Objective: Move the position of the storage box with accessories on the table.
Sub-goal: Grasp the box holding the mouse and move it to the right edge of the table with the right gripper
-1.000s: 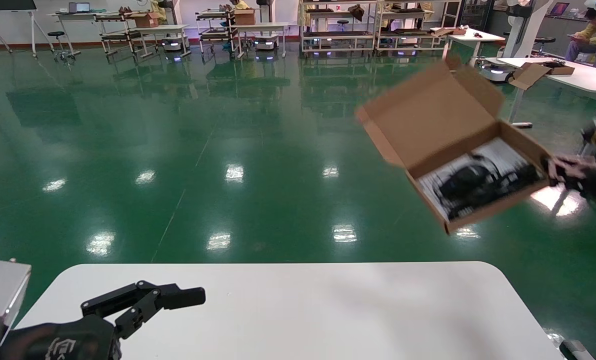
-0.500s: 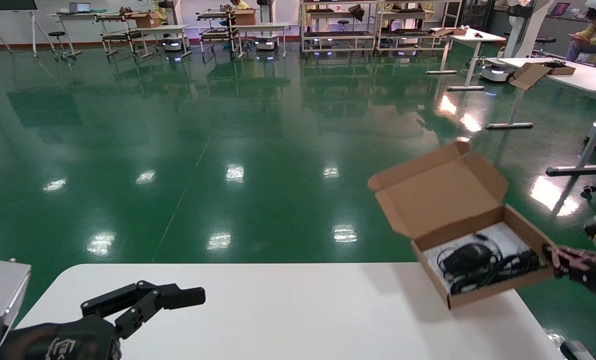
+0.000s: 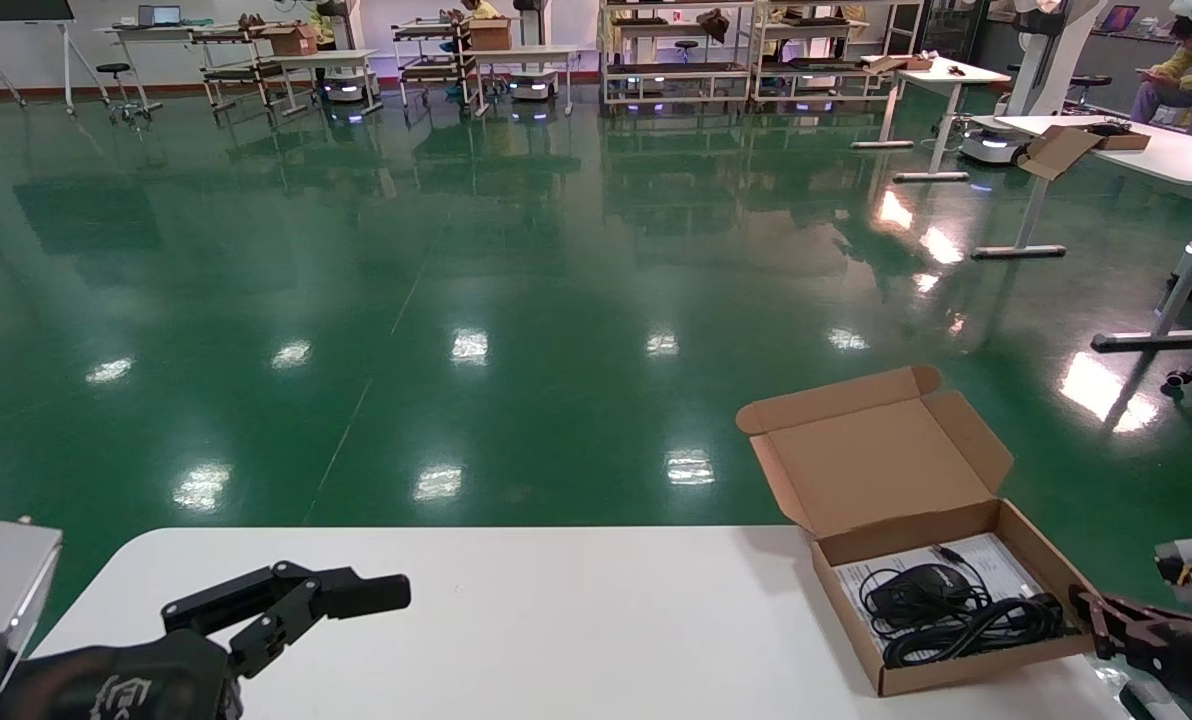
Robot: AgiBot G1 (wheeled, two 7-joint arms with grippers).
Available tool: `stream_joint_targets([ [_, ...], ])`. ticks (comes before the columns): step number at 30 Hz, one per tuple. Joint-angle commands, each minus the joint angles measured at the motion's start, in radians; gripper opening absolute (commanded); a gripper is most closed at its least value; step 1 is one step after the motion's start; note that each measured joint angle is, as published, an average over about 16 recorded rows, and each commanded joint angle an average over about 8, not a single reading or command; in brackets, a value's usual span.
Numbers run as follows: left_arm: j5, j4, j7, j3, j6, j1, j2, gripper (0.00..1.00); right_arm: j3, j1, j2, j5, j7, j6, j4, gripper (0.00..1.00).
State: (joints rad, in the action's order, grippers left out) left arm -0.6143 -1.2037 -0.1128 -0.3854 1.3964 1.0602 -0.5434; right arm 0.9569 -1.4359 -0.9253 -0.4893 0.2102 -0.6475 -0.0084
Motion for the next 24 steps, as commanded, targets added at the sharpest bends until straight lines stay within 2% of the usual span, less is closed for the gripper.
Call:
stream_joint_targets([
  [1, 0.0, 0.0, 0.0, 0.0, 0.0, 0.0, 0.0, 1.0, -0.007, 0.02, 0.004, 0.011, 0.008, -0.004, 0.002, 0.0],
  [9, 0.0, 0.0, 0.0, 0.0, 0.0, 0.0, 0.0, 1.0, -0.041, 0.071, 0.013, 0.059, 0.069, -0.012, 0.015, 0.0],
  [24, 0.0, 0.0, 0.0, 0.0, 0.0, 0.0, 0.0, 1.0, -0.09, 0.087, 0.002, 0.127, 0.182, 0.044, 0.014, 0.0],
])
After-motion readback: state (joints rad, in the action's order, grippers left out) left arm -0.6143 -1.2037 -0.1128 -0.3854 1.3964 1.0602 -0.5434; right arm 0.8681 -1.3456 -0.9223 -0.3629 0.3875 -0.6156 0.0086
